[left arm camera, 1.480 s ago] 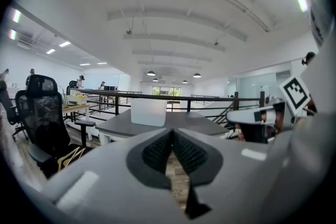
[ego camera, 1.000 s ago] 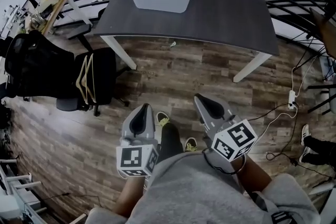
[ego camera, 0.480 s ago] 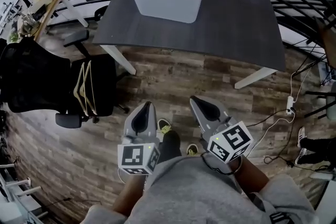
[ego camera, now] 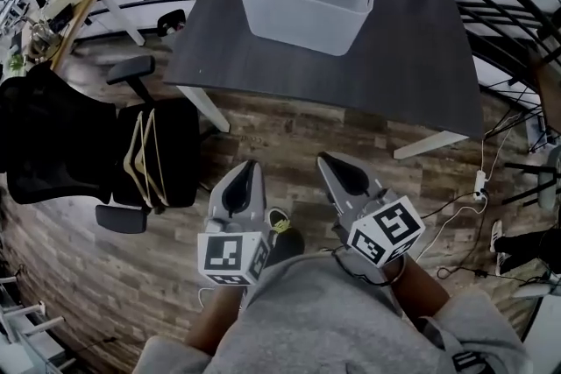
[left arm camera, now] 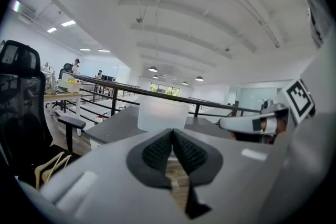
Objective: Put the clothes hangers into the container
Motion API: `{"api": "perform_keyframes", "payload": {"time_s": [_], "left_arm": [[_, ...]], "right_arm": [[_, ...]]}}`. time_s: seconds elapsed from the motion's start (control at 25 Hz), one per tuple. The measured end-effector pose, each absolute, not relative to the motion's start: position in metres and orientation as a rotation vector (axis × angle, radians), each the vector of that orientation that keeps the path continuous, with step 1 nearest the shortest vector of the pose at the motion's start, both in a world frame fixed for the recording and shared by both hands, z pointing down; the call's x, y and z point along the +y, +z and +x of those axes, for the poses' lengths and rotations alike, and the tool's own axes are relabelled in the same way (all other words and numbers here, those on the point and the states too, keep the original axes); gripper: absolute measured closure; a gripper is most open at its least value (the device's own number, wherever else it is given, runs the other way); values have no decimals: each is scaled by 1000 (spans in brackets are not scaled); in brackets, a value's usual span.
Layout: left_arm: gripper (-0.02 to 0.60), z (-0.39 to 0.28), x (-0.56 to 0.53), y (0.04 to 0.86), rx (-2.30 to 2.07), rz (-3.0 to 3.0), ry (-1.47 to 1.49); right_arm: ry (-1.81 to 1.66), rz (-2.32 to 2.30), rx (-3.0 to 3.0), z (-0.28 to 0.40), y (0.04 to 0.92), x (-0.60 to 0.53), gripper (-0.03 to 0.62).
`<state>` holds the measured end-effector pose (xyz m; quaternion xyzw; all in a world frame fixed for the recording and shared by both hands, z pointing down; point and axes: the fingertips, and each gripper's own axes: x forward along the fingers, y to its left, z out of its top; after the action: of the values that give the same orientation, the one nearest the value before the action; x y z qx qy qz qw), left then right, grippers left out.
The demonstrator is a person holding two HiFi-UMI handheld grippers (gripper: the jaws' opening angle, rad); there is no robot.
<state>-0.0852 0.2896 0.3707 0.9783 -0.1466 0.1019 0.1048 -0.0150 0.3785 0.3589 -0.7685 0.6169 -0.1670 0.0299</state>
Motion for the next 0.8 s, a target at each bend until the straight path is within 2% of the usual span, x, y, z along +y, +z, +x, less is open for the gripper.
{"api": "perform_keyframes", "payload": {"time_s": [0.36, 0.8], "left_arm": [[569, -93, 221, 372, -459, 2875, 289], [569, -102, 206, 373, -454, 2863, 273]], "right_arm": [[-537, -2354, 1914, -21, 360, 319, 594], [-535, -2378, 1907, -24, 358, 303, 594]]}}
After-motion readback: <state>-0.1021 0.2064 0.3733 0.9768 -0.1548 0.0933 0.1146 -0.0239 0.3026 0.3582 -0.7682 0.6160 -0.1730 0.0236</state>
